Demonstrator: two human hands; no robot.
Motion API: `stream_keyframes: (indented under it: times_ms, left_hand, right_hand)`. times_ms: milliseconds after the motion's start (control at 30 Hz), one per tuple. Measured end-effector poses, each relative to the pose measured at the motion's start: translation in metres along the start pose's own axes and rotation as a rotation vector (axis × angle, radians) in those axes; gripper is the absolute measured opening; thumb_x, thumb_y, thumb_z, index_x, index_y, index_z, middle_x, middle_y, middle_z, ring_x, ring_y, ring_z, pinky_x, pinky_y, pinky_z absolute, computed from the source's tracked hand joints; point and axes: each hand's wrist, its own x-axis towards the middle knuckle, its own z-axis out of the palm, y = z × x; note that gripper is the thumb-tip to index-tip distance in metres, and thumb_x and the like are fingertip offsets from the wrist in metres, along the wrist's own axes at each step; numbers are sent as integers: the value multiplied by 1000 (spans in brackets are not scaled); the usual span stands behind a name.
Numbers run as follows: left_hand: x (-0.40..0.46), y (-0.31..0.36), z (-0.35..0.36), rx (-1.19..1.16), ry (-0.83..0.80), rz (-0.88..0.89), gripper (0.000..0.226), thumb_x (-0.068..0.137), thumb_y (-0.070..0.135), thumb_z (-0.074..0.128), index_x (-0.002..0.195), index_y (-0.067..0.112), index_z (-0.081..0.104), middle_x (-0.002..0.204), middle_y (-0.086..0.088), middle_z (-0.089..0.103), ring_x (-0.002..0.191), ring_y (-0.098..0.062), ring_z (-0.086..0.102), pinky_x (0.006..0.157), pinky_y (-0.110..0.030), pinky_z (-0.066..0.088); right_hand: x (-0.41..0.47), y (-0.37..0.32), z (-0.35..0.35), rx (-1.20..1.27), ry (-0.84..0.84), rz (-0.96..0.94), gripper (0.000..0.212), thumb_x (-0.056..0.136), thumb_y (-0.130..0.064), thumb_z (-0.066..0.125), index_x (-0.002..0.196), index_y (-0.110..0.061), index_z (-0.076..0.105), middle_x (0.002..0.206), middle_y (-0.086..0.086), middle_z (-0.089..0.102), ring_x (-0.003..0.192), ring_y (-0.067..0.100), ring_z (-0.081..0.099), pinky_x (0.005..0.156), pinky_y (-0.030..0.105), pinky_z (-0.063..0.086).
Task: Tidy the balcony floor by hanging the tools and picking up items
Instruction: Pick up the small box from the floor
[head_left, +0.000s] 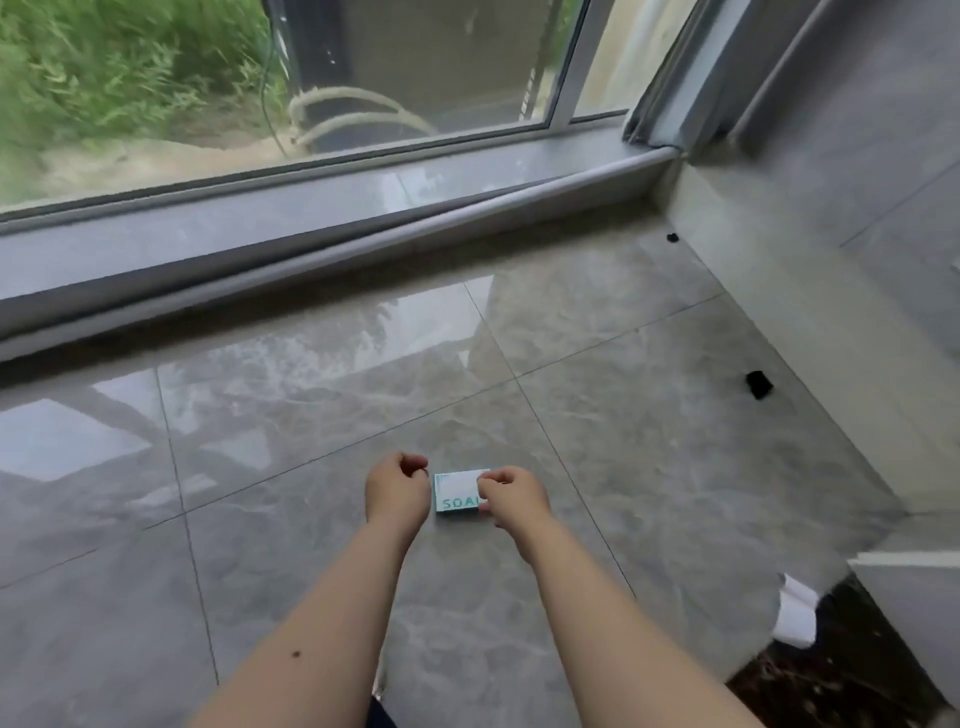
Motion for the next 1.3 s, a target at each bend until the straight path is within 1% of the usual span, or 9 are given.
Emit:
stream_keyframes:
  times_ms: [167,333,467,567,700,800,867,967,1300]
  left_hand:
    - [27,12,37,80,-81,10,21,89,0,50,103,3,66,107,-16,67,84,-21,57,64,-23,42]
    - [45,9,62,149,-142,2,23,88,0,50,105,1,65,110,-17,67,85,-20,54,72,-24,39]
    - [57,3,81,194,-184,-11,22,88,0,51,106,1,65,110,-18,67,85,-20,55,62,-23,40]
    - [65,-5,94,215,-214,-31,24,89,0,49,108,2,63,112,-19,66,88,-24,59,54,-22,40]
    - [73,-18,112,265,-234,-50,29,89,0,45,113,4,61,114,-19,65,84,-22,56,49,-19,38]
    - [83,-32,125,274,-230,-65,29,90,-1,44,114,4,60,115,-21,64,88,-28,60,46,-21,36]
    - [91,-43,136,273,-231,-80,29,91,-1,44,116,3,59,116,-22,63,99,-34,62,45,-22,36]
    - [106,-63,150,275,-219,-105,30,92,0,45,118,3,58,117,-22,63,96,-35,62,45,-23,34]
    - [170,-135,197,298,-254,-135,34,90,5,53,124,5,55,121,-19,61,106,-31,62,55,-23,42]
  right_hand:
    - [33,2,-9,65,61,60,11,88,-10,51,85,-16,60,111,14,68,107,29,66,57,18,38]
    - [60,12,-13,117,104,104,30,87,-8,50,63,-25,52,115,15,69,104,27,65,56,18,35]
    - [79,25,-20,120,133,132,13,89,-11,49,84,-17,60,117,15,68,108,28,65,63,22,40]
    - [95,36,-25,144,147,152,18,88,-11,50,97,-13,65,113,13,68,104,25,65,73,26,41]
    - [115,50,-27,150,142,172,11,88,-12,50,89,-17,60,96,7,62,89,19,58,61,21,39]
    - [133,59,-24,149,128,189,20,88,-11,50,100,-9,66,99,10,63,91,19,58,63,22,40]
    - [145,65,-21,149,125,198,25,89,-10,50,108,-5,66,106,14,66,89,18,57,65,22,41]
    - [168,82,-16,138,116,211,26,89,-10,51,110,-4,65,118,16,67,87,17,55,72,23,42]
    - [257,148,12,56,117,195,29,89,-8,52,116,-8,63,125,12,64,94,18,59,72,21,41]
